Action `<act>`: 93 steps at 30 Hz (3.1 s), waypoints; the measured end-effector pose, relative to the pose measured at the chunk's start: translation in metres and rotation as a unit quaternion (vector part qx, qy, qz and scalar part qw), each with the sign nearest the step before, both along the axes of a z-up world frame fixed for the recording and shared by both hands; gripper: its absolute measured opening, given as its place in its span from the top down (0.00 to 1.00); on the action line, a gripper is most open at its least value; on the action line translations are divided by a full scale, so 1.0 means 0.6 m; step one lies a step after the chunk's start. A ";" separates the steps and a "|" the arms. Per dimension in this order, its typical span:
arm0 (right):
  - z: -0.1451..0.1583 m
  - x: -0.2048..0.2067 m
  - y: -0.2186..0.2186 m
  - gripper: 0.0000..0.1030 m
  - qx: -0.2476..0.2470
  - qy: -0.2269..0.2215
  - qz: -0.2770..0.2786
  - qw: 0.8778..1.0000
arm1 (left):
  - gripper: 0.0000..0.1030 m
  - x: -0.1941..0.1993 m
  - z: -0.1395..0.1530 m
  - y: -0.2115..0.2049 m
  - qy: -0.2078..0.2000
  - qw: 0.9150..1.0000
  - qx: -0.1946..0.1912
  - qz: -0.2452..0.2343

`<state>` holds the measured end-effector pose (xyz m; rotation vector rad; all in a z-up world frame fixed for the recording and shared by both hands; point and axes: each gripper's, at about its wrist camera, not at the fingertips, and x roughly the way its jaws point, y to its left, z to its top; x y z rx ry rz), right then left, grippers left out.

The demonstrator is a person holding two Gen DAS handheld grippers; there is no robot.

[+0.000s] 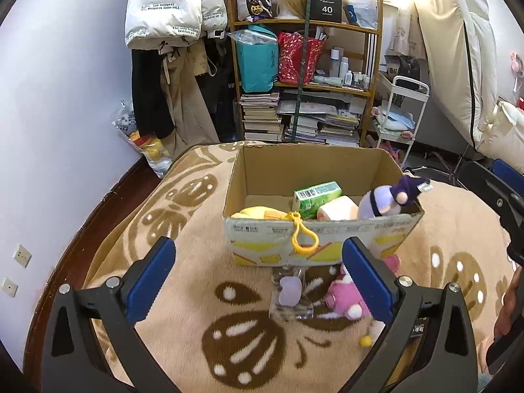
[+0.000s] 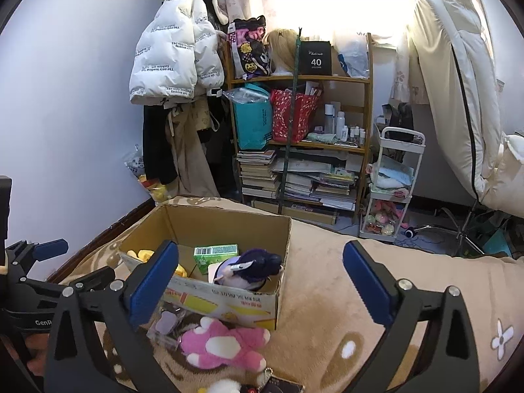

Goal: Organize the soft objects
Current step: 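Withdraw both tools from the box toward the pink plush, then reach the left tool to the white plush while the right tool reaches the black tissue pack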

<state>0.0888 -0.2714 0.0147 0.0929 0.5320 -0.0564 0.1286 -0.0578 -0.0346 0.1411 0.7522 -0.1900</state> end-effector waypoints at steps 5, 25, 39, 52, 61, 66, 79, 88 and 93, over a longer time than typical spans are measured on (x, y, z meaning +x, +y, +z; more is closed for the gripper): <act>0.006 -0.025 -0.006 0.00 0.003 0.005 -0.005 1.000 | 0.02 -0.028 0.009 -0.005 -0.003 1.000 0.011 -0.006; -0.014 -0.112 -0.012 0.00 0.020 0.048 -0.034 0.998 | 0.02 -0.114 -0.002 -0.046 0.012 0.998 0.034 -0.057; -0.033 -0.120 0.020 0.00 -0.016 0.068 -0.019 0.997 | 0.02 -0.116 -0.024 -0.042 0.033 0.997 0.026 -0.061; -0.078 -0.097 0.000 0.00 -0.006 0.119 -0.049 0.992 | 0.02 -0.101 -0.069 -0.065 0.048 0.995 0.037 -0.085; -0.111 -0.079 -0.029 0.00 0.020 0.152 -0.066 0.986 | 0.02 -0.065 -0.099 -0.080 0.094 0.991 0.006 -0.097; -0.127 -0.066 -0.034 0.00 0.024 0.167 -0.065 0.984 | 0.02 -0.053 -0.114 -0.095 0.108 0.989 0.008 -0.102; -0.183 -0.039 -0.062 0.00 0.060 0.224 -0.077 0.970 | 0.02 -0.043 -0.163 -0.128 0.155 0.980 0.030 -0.123; -0.214 -0.027 -0.065 0.00 0.077 0.261 -0.066 0.960 | 0.02 -0.041 -0.186 -0.144 0.169 0.975 0.049 -0.134; -0.220 -0.026 -0.067 0.00 0.083 0.267 -0.065 0.958 | 0.02 -0.044 -0.194 -0.145 0.181 0.974 0.051 -0.129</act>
